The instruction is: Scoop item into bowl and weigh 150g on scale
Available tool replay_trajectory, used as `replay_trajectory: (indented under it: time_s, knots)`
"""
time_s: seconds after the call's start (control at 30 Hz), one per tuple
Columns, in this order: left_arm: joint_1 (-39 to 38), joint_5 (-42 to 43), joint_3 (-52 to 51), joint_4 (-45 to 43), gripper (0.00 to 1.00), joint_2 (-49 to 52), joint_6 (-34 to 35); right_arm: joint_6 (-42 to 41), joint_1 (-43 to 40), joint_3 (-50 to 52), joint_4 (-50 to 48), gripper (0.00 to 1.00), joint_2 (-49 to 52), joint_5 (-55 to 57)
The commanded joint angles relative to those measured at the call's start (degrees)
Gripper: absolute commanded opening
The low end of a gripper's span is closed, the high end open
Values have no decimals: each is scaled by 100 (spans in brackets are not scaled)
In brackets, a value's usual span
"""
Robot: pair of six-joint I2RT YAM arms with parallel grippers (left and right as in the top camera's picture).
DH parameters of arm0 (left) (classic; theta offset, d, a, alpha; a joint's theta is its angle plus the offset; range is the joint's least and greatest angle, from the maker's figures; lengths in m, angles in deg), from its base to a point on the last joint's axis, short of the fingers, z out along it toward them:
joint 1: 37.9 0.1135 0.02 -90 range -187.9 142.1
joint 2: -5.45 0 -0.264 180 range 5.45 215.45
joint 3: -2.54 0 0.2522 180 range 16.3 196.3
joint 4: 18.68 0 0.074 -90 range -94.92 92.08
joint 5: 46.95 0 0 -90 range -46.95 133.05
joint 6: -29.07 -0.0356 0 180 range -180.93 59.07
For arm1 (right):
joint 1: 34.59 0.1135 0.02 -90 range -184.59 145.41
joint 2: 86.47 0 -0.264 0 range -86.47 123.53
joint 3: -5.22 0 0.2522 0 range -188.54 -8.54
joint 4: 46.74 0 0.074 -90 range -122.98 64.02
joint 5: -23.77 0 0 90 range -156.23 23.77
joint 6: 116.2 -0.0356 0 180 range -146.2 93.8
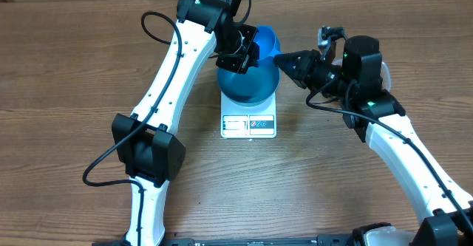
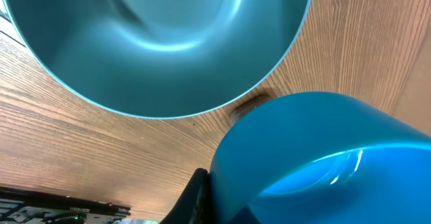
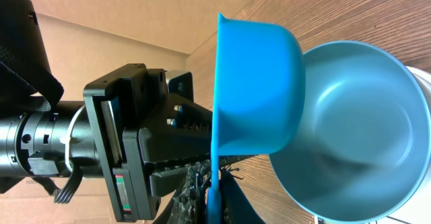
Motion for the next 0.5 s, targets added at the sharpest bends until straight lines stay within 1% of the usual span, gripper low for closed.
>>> replay_trajectory:
  time_s: [0.0,0.07,0.13,0.47]
  knots:
    - [-96,55,118,9,5,7,111,20,42,-118,-72,14,-9,-2]
    - [-96,57,118,9,4,7,101,20,42,-118,-72,18,-9,17]
    - [-96,55,120,28,4,7,92,20,39,-118,-72,20,-9,39]
    - [-87,39,120,70,4,7,48,37,39,-118,-72,20,-9,105]
